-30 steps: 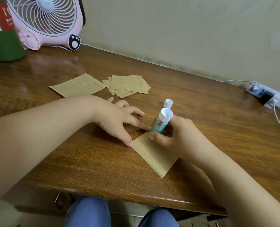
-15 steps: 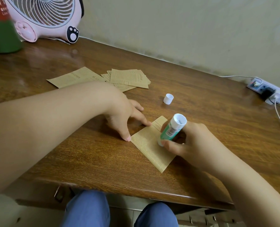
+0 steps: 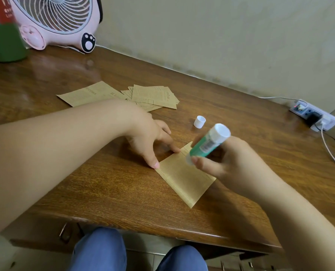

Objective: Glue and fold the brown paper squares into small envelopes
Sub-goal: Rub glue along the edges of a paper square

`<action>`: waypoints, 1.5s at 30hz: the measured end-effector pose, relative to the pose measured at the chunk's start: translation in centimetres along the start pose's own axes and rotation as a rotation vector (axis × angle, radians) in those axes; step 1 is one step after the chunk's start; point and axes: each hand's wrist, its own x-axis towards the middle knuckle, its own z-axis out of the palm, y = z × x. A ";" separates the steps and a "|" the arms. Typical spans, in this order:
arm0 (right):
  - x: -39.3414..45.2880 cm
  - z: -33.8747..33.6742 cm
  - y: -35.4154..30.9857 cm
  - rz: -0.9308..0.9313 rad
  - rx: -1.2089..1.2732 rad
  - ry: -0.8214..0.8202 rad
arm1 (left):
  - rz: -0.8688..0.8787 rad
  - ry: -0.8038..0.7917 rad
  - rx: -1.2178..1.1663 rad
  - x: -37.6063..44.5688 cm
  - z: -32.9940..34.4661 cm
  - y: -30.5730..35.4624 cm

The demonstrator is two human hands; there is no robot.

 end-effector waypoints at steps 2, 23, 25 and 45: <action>1.3 1.1 -0.4 -0.019 -0.057 -0.013 | -0.007 0.004 0.046 0.0 0.1 0.0; -3.8 -0.7 1.0 -0.004 0.012 -0.047 | -0.006 0.013 0.030 0.0 0.5 -0.1; -2.7 -0.8 0.1 -0.027 0.025 -0.011 | -0.009 0.012 0.032 0.0 0.5 0.0; -3.6 0.6 0.8 -0.040 -0.099 -0.199 | -0.015 0.007 0.016 -0.1 0.5 0.0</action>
